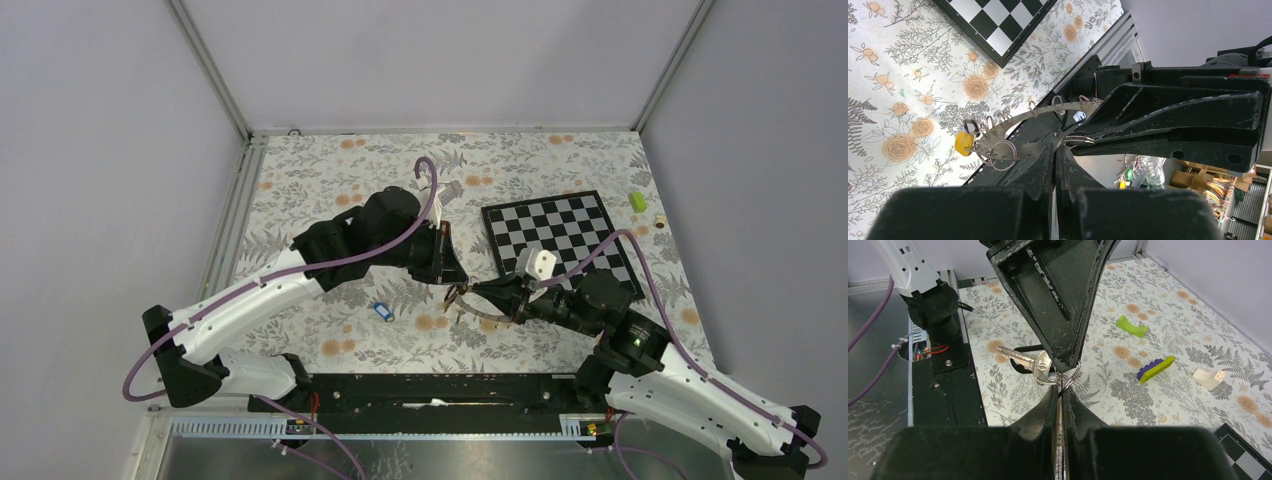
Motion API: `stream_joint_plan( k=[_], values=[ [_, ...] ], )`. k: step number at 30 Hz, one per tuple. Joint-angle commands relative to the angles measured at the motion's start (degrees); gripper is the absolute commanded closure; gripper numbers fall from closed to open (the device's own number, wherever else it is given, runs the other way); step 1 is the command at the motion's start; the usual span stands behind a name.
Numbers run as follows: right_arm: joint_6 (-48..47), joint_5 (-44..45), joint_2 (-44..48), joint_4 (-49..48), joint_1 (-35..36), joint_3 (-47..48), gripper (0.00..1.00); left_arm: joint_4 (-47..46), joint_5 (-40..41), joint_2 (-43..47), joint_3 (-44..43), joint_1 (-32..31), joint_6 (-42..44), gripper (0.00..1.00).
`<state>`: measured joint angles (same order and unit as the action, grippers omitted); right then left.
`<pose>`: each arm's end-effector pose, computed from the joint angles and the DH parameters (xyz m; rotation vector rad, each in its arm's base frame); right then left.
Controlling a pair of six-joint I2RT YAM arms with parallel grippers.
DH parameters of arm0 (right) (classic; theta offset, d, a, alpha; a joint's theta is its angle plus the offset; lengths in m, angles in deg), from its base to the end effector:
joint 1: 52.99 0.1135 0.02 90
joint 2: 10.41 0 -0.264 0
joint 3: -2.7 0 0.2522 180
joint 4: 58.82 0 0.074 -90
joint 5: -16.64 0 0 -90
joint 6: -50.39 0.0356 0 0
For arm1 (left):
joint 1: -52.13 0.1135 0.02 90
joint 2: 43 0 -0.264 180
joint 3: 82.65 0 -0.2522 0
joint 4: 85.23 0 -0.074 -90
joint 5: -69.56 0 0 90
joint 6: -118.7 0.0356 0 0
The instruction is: Remove the keys from the keyring
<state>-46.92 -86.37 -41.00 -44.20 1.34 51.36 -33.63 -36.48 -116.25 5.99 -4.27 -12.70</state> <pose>0.0757 0.1192 0.3326 -0.9604 1.2415 0.8231 0.1434 -0.2336 0.3850 0.4972 2.3735 -1.2033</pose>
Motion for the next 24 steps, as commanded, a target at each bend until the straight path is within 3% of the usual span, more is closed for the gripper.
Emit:
stream_joint_plan(
  k=[1,24],
  values=[
    [-1.37,0.05,-0.04,-6.28,-0.18,2.84,1.00,-1.19,-1.18,-0.73,0.08,0.26,0.97,1.00],
    [-2.09,-2.04,4.04,-1.23,-0.18,5.05,1.00,1.28,2.72,-2.61,0.18,0.14,1.16,1.00]
  ],
)
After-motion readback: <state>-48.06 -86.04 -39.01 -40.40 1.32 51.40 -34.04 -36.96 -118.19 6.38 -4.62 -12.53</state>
